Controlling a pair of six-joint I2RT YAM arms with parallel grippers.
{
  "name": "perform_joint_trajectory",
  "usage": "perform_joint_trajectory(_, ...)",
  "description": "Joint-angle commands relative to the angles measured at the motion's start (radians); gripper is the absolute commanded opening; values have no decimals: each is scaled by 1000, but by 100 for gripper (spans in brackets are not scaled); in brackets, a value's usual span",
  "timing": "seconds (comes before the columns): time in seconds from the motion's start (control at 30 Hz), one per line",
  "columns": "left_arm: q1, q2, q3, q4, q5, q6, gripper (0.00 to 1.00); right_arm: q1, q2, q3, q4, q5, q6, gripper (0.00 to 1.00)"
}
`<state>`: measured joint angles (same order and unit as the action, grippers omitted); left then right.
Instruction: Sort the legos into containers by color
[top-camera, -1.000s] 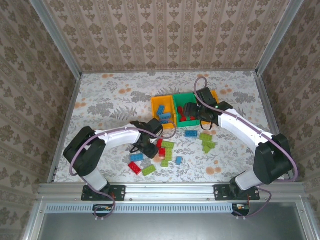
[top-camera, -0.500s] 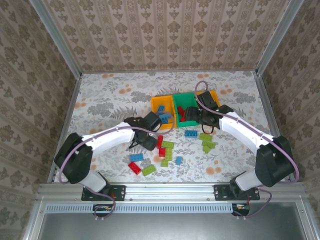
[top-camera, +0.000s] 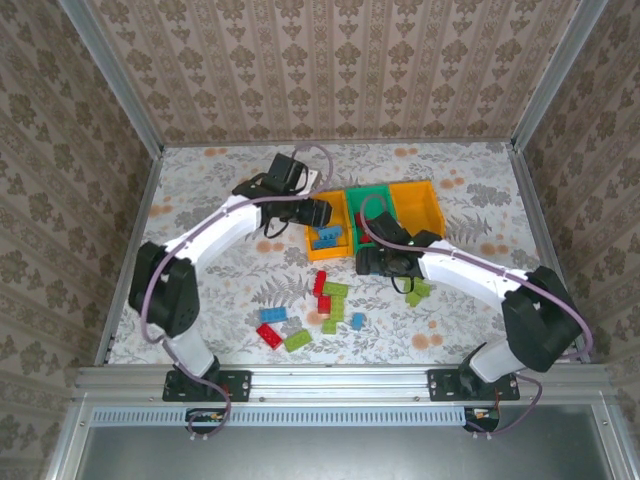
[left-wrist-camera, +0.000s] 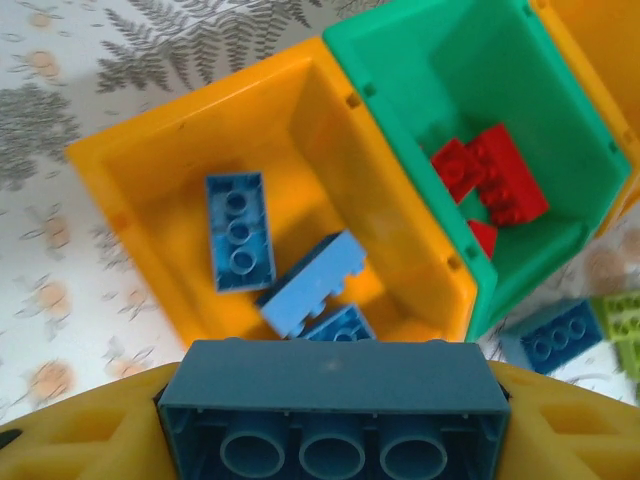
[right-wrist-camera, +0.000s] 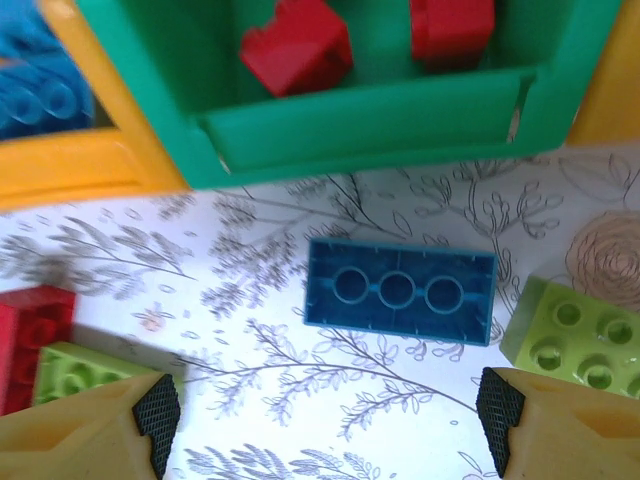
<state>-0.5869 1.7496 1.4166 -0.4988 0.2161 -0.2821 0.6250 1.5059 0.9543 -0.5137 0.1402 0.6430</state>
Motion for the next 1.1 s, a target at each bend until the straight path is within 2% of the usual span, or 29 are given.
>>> perform_joint_trajectory(0.0,12,76,67,15,142,-89,56,4,49,21,-51,42,6,82)
perform_joint_trajectory(0.23,21,165,143,13,160,-151,62,5,124,51,-49,67,-7,84)
perform_joint_trajectory(0.37,21,167,147,7,146,-159,72,4,149,57,-31,68,-8,86)
perform_joint_trajectory(0.43,19,160,142,5,137,-158,82,4,169,71,-32,69,-11,86)
perform_joint_trajectory(0.47,17,153,140,3,126,-159,99,4,181,78,-34,71,-12,86)
perform_joint_trajectory(0.8,-8,-16,13,77,33,-125,100,-8,237,107,-61,100,-1,86)
perform_joint_trajectory(1.07,-8,-74,-74,94,40,-140,100,-8,290,142,-57,97,-51,85)
